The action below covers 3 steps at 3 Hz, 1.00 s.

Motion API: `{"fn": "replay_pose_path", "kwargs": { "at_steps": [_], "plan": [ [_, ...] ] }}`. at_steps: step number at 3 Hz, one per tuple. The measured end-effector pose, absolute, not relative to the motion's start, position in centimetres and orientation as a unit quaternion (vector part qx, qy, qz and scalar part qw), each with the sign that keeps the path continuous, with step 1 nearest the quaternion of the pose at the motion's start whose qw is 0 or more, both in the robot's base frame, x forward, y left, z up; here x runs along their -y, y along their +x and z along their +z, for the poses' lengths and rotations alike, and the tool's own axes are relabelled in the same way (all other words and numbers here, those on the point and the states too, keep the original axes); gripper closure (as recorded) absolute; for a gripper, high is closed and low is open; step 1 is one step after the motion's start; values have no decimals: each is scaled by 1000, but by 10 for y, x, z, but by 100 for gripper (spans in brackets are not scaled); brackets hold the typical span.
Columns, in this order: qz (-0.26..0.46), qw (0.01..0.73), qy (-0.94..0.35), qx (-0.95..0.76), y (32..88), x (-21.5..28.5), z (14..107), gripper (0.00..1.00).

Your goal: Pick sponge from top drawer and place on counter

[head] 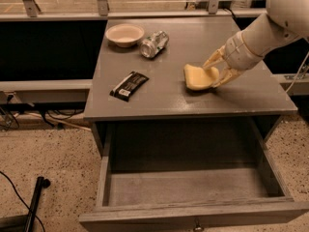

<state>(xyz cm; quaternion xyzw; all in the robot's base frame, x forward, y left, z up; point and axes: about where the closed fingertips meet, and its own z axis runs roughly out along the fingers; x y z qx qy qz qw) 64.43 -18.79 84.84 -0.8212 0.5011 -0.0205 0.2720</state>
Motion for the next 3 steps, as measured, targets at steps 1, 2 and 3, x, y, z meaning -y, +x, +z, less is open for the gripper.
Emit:
{"fn": "replay_pose_path", "kwargs": {
  "at_steps": [1,2,3],
  "plan": [
    [-18,273,-822,-500,644,187,850,12],
    [9,305,-822,-481,639,178,871,0],
    [62,351,-819,-450,631,166,897,0]
  ]
}}
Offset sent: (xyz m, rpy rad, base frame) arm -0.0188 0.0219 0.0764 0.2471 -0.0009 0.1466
